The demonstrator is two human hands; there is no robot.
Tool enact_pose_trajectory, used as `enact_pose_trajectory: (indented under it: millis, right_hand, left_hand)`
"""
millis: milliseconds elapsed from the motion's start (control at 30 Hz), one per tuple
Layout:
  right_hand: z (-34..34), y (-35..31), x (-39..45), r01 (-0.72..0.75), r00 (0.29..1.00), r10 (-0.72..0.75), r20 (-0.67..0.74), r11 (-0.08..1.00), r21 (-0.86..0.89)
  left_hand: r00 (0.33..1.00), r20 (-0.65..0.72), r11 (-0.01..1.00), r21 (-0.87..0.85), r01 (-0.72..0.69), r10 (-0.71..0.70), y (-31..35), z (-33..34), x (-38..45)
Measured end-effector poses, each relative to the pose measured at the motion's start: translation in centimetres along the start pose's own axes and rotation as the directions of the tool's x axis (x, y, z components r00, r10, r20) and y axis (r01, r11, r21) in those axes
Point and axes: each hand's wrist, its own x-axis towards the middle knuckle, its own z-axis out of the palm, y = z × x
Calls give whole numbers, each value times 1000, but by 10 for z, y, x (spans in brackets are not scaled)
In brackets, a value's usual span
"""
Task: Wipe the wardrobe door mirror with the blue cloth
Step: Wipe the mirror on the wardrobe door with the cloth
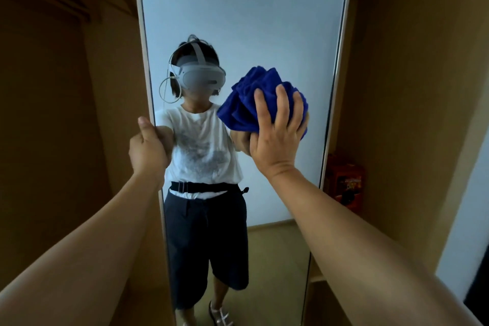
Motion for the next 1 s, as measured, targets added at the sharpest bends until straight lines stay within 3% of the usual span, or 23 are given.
enact_pose_trajectory:
  millis: [233, 367, 500, 567, 833, 1000]
  right_hand:
    - [-5, -11, -97, 279, 954, -280, 108, 960, 25]
    - [-10, -12, -136, 494, 852, -492, 179, 869, 39]
    - [-8, -6, -112, 630, 752, -635, 177, 771, 93]
    - [-7, -9, -91, 642, 744, -651, 148, 759, 113]
    - [0, -58, -72, 399, 914, -404, 33, 911, 103]
    - [9, -61, -114, 516, 848, -527, 54, 844, 145]
  left_hand:
    - [992, 82, 995, 48, 89, -93, -33, -12, -9]
    - [984, 117, 986, 113, 121, -134, -45, -20, -13]
    - [972, 134, 975, 140, 173, -191, -50, -21, -11]
    - [969, 142, 973, 144, 182, -202, -51, -21, -11]
    - [977, 169, 982, 161, 103, -130, -50, -24, -13]
    - [966, 205, 980, 152, 126, -156, -51, -26, -14]
